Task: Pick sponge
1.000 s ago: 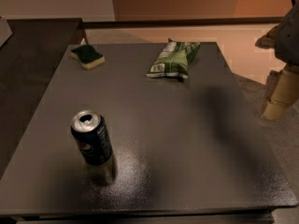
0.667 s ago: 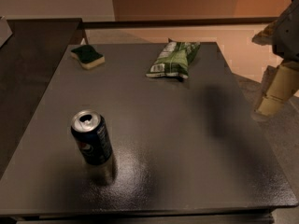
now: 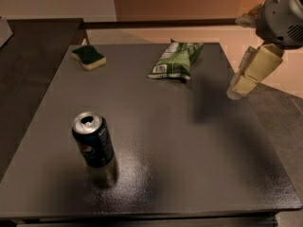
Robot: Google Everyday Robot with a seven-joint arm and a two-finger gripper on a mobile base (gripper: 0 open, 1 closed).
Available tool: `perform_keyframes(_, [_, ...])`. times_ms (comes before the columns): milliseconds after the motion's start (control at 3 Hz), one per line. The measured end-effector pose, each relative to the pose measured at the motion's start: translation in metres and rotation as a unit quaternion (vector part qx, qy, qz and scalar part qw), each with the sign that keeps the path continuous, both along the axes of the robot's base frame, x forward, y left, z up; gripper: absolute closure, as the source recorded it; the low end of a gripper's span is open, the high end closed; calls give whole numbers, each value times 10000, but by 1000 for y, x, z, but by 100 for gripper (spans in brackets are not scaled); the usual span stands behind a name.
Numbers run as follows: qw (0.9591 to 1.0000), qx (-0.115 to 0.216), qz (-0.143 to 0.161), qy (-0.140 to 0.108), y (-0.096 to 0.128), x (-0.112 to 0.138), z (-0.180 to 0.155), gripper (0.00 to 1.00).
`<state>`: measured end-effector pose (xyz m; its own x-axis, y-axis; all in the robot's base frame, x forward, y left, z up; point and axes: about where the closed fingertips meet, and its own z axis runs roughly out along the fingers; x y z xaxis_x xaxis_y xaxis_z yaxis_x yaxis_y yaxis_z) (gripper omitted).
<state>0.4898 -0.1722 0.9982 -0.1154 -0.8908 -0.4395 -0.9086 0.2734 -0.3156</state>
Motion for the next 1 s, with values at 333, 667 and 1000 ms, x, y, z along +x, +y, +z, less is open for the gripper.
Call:
perform_keyframes(333, [9990,322,159,-254,24,0,44,0])
perform_keyframes(667, [9970,610,388,-264,42,9,39,0])
perform_keyframes(1000, [9921,1027,425,-575,62,44,19,0])
